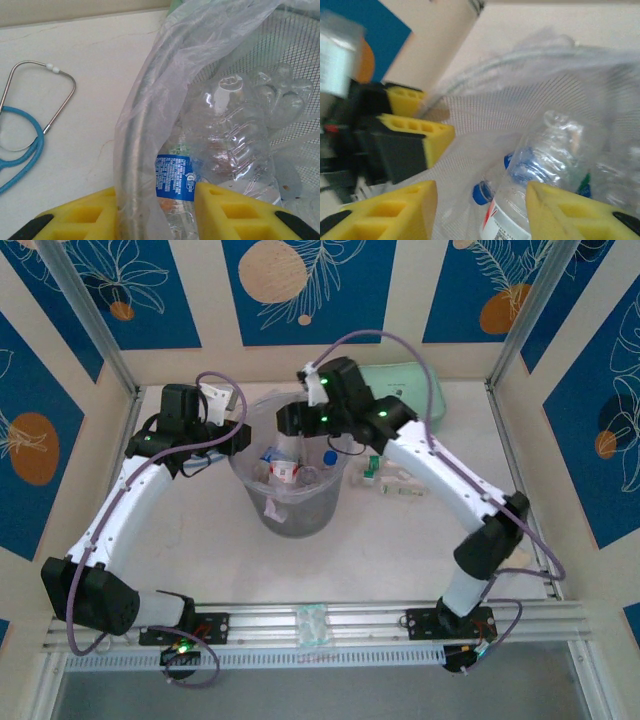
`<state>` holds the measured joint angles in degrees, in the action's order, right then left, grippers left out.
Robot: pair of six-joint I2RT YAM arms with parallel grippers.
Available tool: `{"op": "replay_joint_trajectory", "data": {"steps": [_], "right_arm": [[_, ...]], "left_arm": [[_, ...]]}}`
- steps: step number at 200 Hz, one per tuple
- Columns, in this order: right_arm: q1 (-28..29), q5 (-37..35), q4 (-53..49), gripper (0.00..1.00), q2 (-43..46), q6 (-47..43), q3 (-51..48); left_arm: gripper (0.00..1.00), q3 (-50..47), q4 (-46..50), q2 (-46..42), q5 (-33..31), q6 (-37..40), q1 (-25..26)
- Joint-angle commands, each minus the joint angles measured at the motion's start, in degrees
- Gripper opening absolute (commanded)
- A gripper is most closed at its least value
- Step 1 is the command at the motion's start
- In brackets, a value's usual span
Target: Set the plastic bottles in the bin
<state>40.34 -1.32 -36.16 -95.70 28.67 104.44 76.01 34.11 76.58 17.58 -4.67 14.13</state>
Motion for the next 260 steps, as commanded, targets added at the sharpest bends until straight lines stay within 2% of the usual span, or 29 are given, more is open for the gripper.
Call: {"op": "replay_joint_trajectory", "data": {"steps": [1, 32, 59, 65, 79, 96, 118, 149, 206, 231, 260], "right_arm": [[-4.7, 2.45, 0.75, 0.56, 5.87, 1.72, -4.0], [-12.74, 6.01, 4.8, 0.66, 14.42, 6.56, -14.46], [-19.57, 4.52, 4.57, 0.75, 21.33, 10.46, -23.63], [-20.98, 3.25, 3.75, 0.78, 22.77, 11.57, -25.45], [-23.27, -2.02, 1.18, 0.92, 26.36, 15.42, -30.33], [-24.67, -11.37, -2.22, 1.0, 30.17, 22.57, -35.61], [-24.86, -20.44, -7.98, 0.99, 32.83, 34.44, -41.03], [-24.87, -21.37, -8.13, 0.99, 32.25, 48.88, -49.04], [-23.87, -17.12, 3.32, 0.99, 25.22, 56.88, -55.84], [-23.62, -19.0, 5.78, 0.99, 21.63, 58.51, -56.14], [-24.92, -20.42, 10.85, 0.99, 18.63, 60.62, -57.06]], "left_arm": [[0.37, -0.88, -1.4, -0.34, 3.07, -0.25, 0.2], [0.37, -1.19, -1.63, -0.42, 2.62, -0.56, 0.2], [0.39, -0.8, -0.73, 0.45, 0.64, -0.82, 0.23], [0.39, -0.62, -0.39, 0.66, 0.53, -0.87, 0.22], [0.39, -0.55, -0.4, 0.77, 0.42, -1.19, 0.2], [0.39, -0.51, -0.55, 0.81, 0.52, -1.59, 0.2], [0.39, -0.51, -0.53, 0.73, 0.58, -1.81, 0.26], [0.39, -0.51, -0.46, 0.6, 0.46, -1.83, 0.21], [0.4, -0.69, -0.38, 0.25, 0.43, -1.48, 0.21], [0.49, -0.73, -0.45, 0.24, 0.33, -1.47, 0.22], [0.49, -0.77, -0.56, -0.01, 0.25, -1.48, 0.27]]}}
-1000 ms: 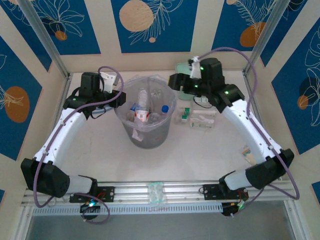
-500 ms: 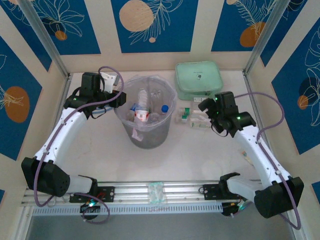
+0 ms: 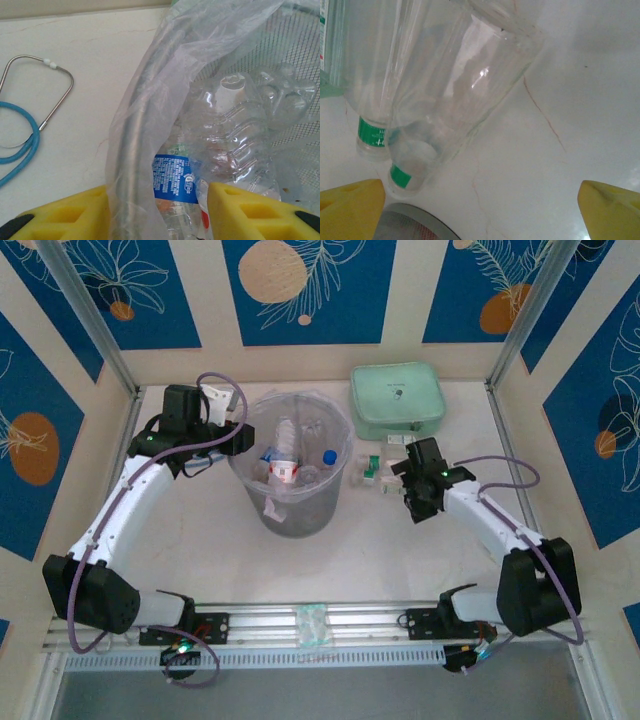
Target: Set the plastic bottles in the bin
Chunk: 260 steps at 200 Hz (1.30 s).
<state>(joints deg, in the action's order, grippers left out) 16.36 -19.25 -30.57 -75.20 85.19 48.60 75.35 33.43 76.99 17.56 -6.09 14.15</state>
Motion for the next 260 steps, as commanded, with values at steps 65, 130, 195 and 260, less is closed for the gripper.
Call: {"op": "replay_joint_trajectory", "data": {"steps": [65, 130, 195, 260], "right_arm": [[-3.19, -7.71, 11.57, 1.0, -6.64, 10.23, -2.8], [-4.02, -5.88, 12.99, 0.9, -13.48, 12.24, -1.42], [-4.62, -6.73, 8.51, 0.49, -9.69, 10.87, -2.37], [-8.3, -2.55, 5.02, 0.38, 2.46, 2.52, -5.96]], "left_arm": [[0.44, -0.12, 0.17, -0.09, 0.54, -0.11, 0.25], [0.18, -0.09, 0.23, 0.01, 0.56, -0.15, 0.22], [0.15, 0.1, -0.1, 0.44, 0.63, -1.06, 0.28], [0.14, 8.09, 4.97, 5.84, -1.27, -2.43, 1.61]]}}
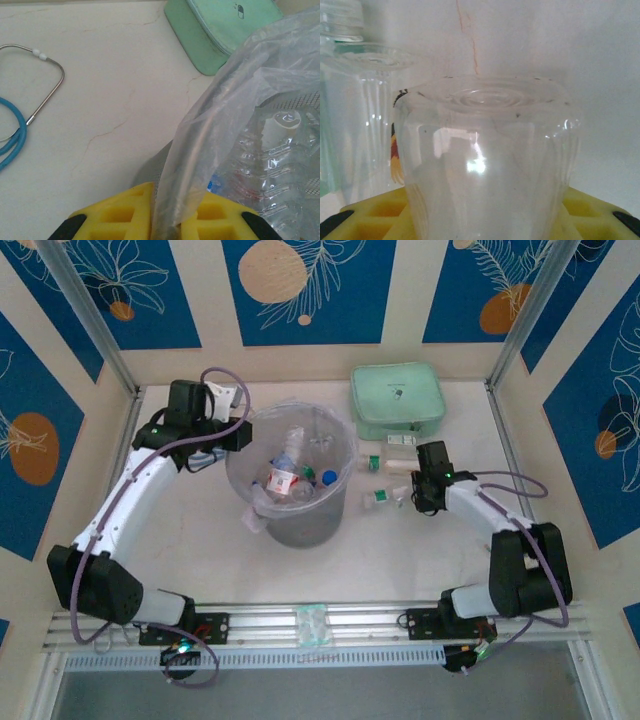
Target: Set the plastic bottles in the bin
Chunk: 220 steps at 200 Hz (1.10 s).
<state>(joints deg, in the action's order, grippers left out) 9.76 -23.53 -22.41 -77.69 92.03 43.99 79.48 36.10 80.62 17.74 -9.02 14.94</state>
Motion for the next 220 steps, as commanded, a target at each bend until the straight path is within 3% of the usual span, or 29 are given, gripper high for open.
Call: {"op": "replay_joint_trajectory", "data": {"steps": [1, 15, 72, 110, 148, 178, 220], "right_arm": [[-1.82, 1.82, -3.24, 0.38, 5.15, -4.4, -1.4], [-3.18, 2.8, -4.22, 0.36, 8.52, -6.93, -1.8], [-9.09, 5.9, -6.85, 0.12, 19.44, -28.48, 4.21], [-10.76, 13.83, -8.47, 0.1, 20.69, -43.02, 14.43], [-10.08, 20.82, -7.75, 0.06, 21.19, -47.02, 24.67], [-4.73, 23.96, -3.48, 0.05, 19.69, -46.58, 30.96], [10.63, 23.69, 2.14, 0.05, 11.69, -48.86, 38.75]], "left_arm": [[0.14, 4.12, 2.39, 2.32, -1.46, 0.59, 0.85], [0.14, 6.14, 3.81, 4.09, -2.06, 1.06, 1.65], [0.15, 12.93, 5.84, 9.3, -4.22, 1.7, 4.0], [0.14, 13.32, 5.18, 10.12, -4.72, 1.72, 4.69], [0.13, 10.14, 2.41, 7.74, -5.26, 1.84, 4.75], [0.12, 8.8, 0.91, 6.81, -4.41, 1.52, 4.73], [0.12, 7.31, -0.02, 5.49, -3.94, 0.94, 4.75]]}}
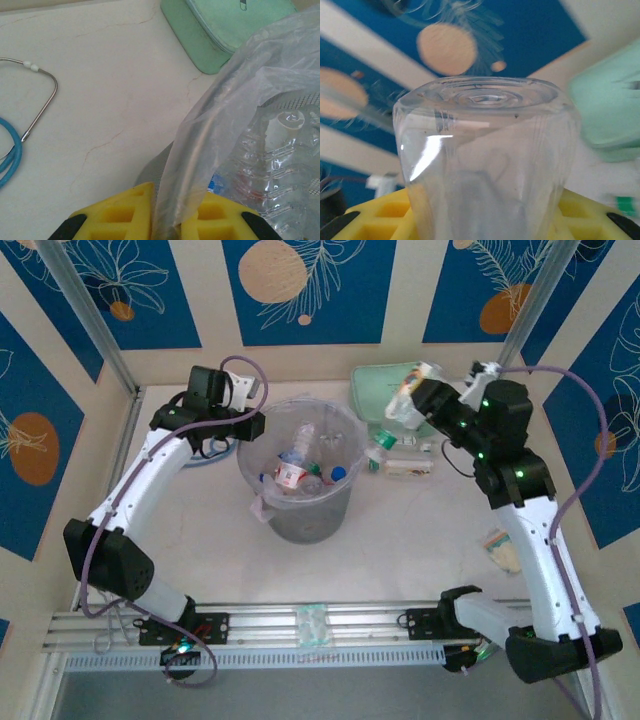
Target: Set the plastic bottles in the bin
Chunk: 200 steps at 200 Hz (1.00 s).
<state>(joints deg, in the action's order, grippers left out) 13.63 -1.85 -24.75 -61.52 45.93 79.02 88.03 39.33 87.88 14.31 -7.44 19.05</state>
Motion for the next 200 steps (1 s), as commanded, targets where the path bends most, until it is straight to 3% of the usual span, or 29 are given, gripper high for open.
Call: {"op": "replay_joint_trajectory", "data": {"steps": [1, 58, 114, 157, 166, 200], "right_arm": [[6.76, 2.01, 4.47, 0.05, -4.49, -2.77, 3.71], [20.56, -3.88, 19.71, 0.05, -15.48, 4.75, 0.96], [28.13, -17.75, 27.58, 0.05, -21.12, 7.7, -5.03], [30.61, -18.41, 31.59, 0.07, -24.4, 9.3, -7.13], [31.21, -18.68, 31.28, 0.13, -24.96, 9.59, -7.13], [33.59, -20.75, 29.27, 0.52, -24.42, 7.79, -7.17]], "left_arm": [[0.11, -1.26, -3.27, -1.8, -0.55, -0.59, 0.64], [0.1, -3.08, -5.48, -3.06, -1.03, -3.17, 0.57], [0.07, -4.0, -7.03, -3.81, -1.65, -5.26, 0.55], [0.06, -4.62, -7.87, -3.9, -1.57, -6.01, 0.56], [0.06, -4.62, -7.95, -3.86, -1.39, -6.0, 0.56], [0.06, -4.8, -8.0, -4.03, -1.22, -5.8, 0.56]]}}
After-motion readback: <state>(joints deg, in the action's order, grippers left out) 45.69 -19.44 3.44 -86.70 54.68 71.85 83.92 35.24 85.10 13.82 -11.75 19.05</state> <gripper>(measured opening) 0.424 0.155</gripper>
